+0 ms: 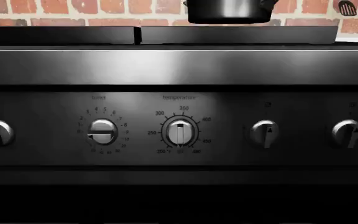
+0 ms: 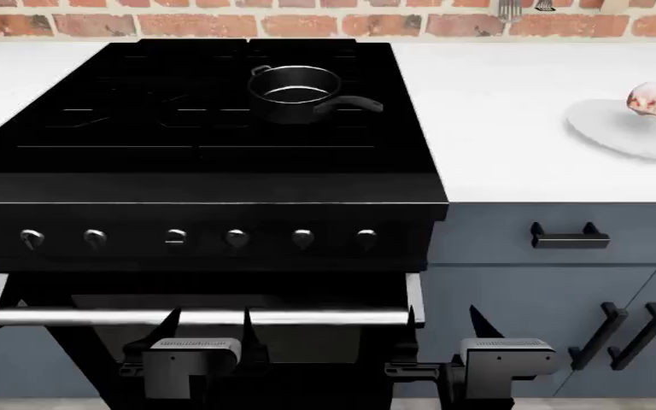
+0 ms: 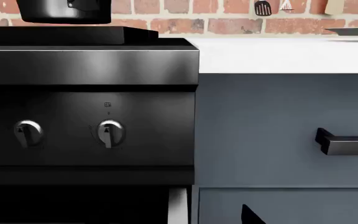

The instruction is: Frozen meat rests on a plate on the counter. Retrieve the meat and place it in a pot on a burner. Then turn the burner on.

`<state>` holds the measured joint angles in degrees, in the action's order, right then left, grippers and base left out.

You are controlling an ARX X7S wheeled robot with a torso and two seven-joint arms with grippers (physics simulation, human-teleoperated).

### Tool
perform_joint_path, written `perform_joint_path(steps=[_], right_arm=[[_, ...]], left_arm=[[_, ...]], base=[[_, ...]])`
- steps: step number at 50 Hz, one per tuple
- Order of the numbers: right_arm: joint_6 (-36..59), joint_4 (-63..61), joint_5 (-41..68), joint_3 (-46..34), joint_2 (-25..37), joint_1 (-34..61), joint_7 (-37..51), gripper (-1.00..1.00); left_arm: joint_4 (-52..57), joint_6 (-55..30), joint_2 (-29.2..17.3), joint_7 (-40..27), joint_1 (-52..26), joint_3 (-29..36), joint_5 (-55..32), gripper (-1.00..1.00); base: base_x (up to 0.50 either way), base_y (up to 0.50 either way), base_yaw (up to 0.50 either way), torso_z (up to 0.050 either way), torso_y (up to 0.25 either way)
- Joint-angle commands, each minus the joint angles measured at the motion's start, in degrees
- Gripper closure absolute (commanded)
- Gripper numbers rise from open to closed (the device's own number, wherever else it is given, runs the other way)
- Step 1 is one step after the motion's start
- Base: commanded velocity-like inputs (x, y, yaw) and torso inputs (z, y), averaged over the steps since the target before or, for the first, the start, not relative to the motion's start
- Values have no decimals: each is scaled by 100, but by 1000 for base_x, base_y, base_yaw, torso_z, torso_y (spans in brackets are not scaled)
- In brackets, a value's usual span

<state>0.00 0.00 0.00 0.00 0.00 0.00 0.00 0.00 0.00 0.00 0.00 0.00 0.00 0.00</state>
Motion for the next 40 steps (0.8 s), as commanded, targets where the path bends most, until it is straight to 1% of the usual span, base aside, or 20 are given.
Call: perform_joint_path(steps=[1,6,20,40], right_arm=[[-9,-5,76,-123,92,-14,107,-100],[-34,-29,147,-264,189,-28,234,-100],[-7,-182,397,-393,354,-121,386,-100],[183,-162,772,-478,469,-94,496,-100]], left_arm=[[11,5,-90,-105,9,108,-88,-100],[140,189,-221,-133,96,226,-250,-100],[260,193,-402,-226,181,370,-440,-100],[258,184,-533,-401,190,557,-506,-100]], base=[[0,0,0,0,0],[0,0,0,7,0],[0,0,0,50,0],[0,-500,0,50,0]])
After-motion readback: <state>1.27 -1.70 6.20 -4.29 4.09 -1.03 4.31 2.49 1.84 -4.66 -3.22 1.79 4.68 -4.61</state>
